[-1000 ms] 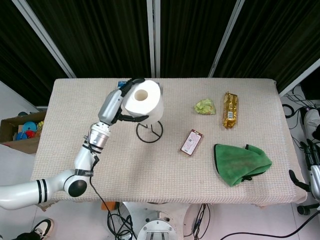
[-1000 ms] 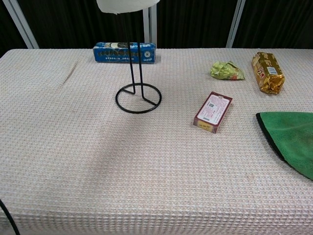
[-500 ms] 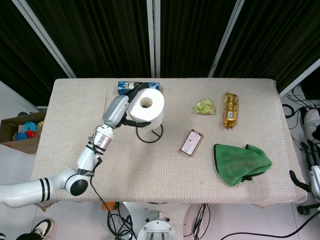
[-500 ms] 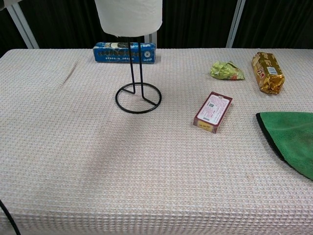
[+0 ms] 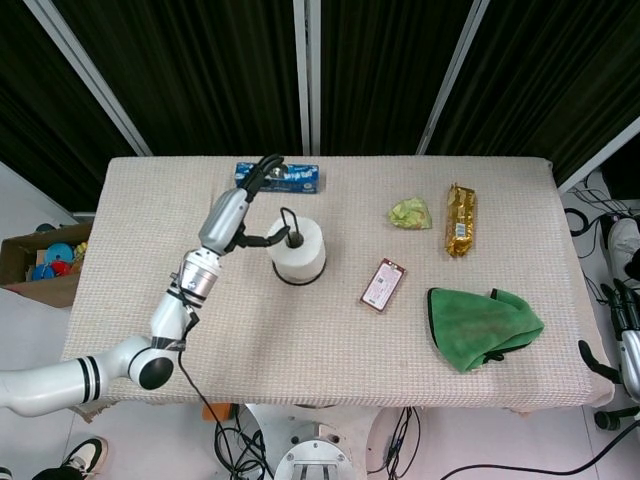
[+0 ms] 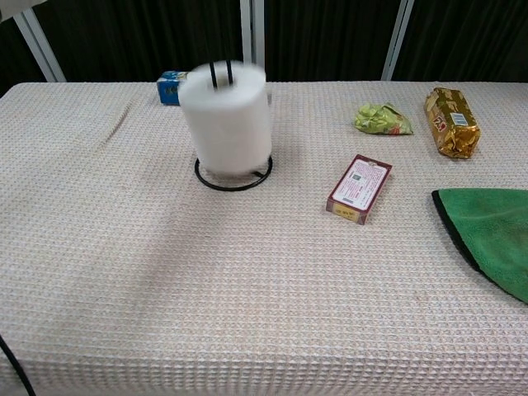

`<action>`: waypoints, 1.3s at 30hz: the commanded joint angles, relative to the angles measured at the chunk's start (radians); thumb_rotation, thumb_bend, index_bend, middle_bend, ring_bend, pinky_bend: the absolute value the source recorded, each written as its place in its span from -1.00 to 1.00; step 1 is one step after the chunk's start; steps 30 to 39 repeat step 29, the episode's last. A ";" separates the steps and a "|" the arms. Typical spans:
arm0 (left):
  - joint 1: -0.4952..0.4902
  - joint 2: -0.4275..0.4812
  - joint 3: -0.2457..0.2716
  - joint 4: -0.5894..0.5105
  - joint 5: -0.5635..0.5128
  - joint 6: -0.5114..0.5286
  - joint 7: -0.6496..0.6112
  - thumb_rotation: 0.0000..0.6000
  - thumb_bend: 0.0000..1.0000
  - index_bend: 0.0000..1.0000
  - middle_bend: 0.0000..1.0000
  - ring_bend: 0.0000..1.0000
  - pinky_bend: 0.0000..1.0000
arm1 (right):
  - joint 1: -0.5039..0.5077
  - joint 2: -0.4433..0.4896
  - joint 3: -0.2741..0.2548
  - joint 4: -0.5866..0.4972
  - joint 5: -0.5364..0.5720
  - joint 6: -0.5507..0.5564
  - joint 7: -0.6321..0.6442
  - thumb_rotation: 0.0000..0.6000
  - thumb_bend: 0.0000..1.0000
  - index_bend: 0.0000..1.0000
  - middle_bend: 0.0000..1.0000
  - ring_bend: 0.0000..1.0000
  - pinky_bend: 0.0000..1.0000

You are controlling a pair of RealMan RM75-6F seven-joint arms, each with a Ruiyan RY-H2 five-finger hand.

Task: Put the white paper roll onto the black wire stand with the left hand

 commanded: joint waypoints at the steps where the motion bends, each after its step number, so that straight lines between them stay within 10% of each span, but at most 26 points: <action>1: 0.009 0.011 0.001 -0.013 0.007 0.005 -0.010 1.00 -0.45 -1.00 -1.00 -0.95 -0.58 | 0.000 0.001 0.000 -0.002 -0.001 0.002 -0.002 1.00 -0.46 -1.00 -1.00 -1.00 -1.00; 6: 0.075 0.078 0.045 -0.080 0.052 0.046 -0.011 1.00 -0.53 -1.00 -1.00 -0.95 -0.58 | -0.004 0.003 0.001 -0.006 -0.002 0.009 -0.001 1.00 -0.46 -1.00 -1.00 -1.00 -1.00; 14: 0.328 0.306 0.306 -0.109 0.219 0.210 0.166 0.92 -0.64 -0.72 -0.91 -0.94 -0.57 | -0.011 -0.004 -0.004 0.014 -0.006 0.017 0.008 1.00 -0.46 -1.00 -1.00 -1.00 -1.00; 20: 0.539 0.309 0.465 0.059 0.345 0.420 0.226 0.73 -0.67 -0.73 -0.80 -0.81 -0.56 | -0.009 -0.022 -0.010 0.015 -0.019 0.020 -0.031 1.00 -0.47 -1.00 -1.00 -1.00 -1.00; 39: 0.690 0.241 0.533 0.211 0.429 0.569 0.317 0.67 -0.65 -0.95 -0.85 -0.85 -0.57 | 0.008 -0.061 -0.007 0.017 -0.013 -0.006 -0.093 1.00 -0.47 -1.00 -1.00 -1.00 -1.00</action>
